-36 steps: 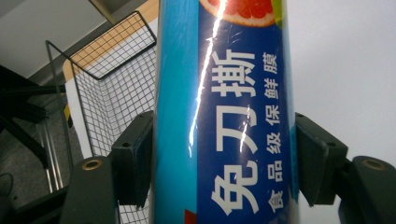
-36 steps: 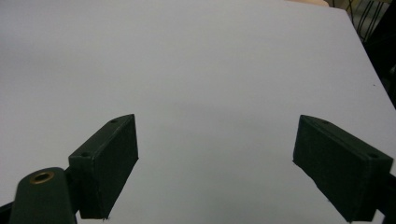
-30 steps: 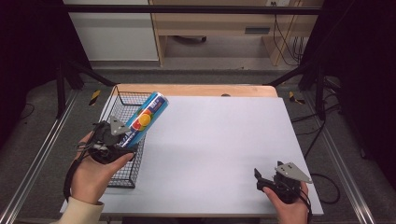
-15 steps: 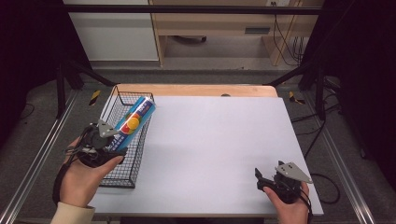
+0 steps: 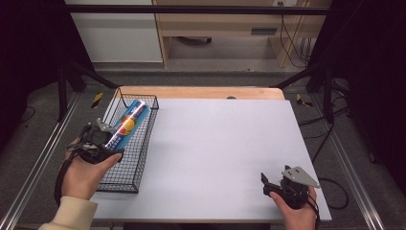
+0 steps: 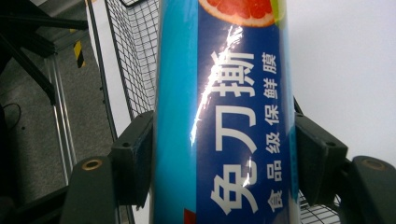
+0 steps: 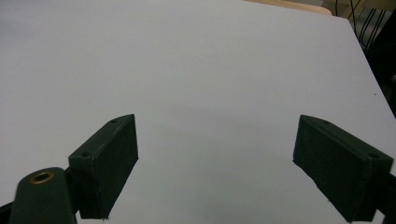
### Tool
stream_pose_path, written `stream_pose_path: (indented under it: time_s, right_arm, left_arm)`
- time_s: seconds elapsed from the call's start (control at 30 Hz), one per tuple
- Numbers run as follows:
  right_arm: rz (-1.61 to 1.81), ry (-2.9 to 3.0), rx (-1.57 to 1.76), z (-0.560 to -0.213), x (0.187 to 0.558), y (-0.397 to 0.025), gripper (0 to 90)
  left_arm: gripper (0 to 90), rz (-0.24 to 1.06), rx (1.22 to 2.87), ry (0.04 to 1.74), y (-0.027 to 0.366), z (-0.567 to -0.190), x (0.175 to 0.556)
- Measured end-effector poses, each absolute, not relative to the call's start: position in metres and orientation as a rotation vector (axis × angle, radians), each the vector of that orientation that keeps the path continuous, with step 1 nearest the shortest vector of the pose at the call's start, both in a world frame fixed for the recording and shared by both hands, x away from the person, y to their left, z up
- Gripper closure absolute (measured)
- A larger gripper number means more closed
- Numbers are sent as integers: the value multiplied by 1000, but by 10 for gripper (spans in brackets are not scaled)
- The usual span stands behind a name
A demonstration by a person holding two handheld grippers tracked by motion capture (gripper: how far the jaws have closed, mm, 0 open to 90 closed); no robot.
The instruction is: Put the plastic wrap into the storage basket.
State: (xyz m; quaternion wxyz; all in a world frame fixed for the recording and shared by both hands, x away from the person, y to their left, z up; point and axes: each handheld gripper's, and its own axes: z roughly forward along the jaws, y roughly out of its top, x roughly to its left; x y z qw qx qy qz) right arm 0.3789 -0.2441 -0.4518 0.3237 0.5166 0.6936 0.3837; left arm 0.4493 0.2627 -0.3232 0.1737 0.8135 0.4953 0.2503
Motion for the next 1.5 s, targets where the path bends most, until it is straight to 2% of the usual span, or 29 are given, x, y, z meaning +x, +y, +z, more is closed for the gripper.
stream_pose_path:
  time_s: [1.5]
  right_arm:
    - [1011, 1824, 1361, -452, 379, -244, 141]
  left_arm:
    - [321, 658, 2394, 1507, 269, -338, 463]
